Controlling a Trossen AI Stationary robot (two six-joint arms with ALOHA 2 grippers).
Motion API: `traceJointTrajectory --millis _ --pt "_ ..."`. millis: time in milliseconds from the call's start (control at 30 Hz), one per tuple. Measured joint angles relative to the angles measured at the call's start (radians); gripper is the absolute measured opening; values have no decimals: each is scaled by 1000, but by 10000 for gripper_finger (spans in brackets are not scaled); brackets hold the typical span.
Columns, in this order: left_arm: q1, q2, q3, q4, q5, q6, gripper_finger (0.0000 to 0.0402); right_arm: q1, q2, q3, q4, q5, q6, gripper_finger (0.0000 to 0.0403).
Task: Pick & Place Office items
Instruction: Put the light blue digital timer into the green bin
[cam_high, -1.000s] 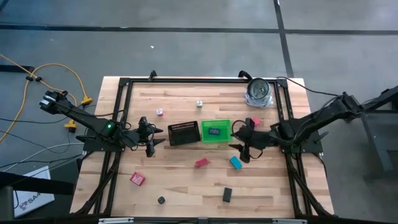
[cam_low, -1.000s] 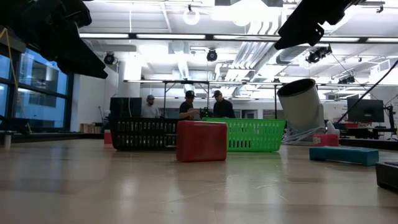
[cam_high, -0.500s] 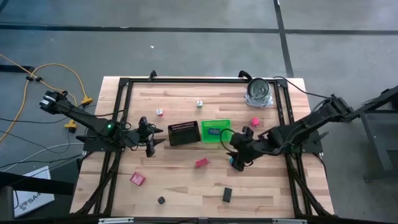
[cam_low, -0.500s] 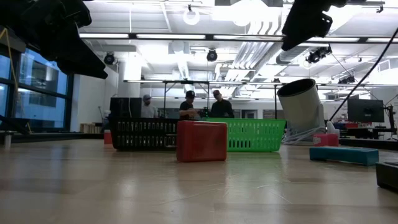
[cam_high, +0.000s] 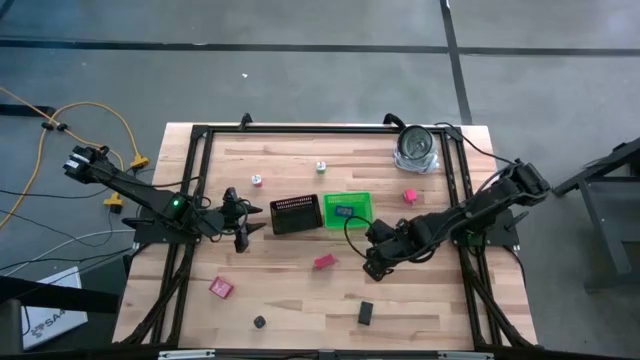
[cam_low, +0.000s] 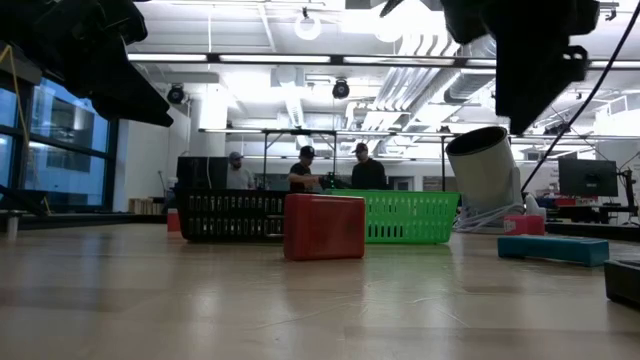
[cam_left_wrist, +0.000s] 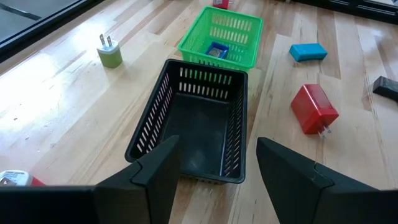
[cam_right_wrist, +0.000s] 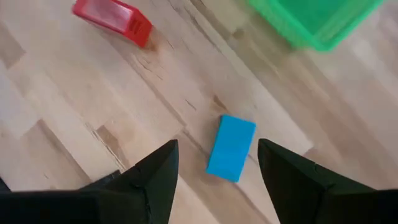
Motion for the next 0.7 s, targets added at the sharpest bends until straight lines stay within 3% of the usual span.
traceJointTrajectory --millis 333,700 --pt "0 0 0 0 0 0 204 -26 76 0 2 -115 33 207" --pt "0 0 0 0 0 0 204 -32 156 -1 2 -124 75 207"
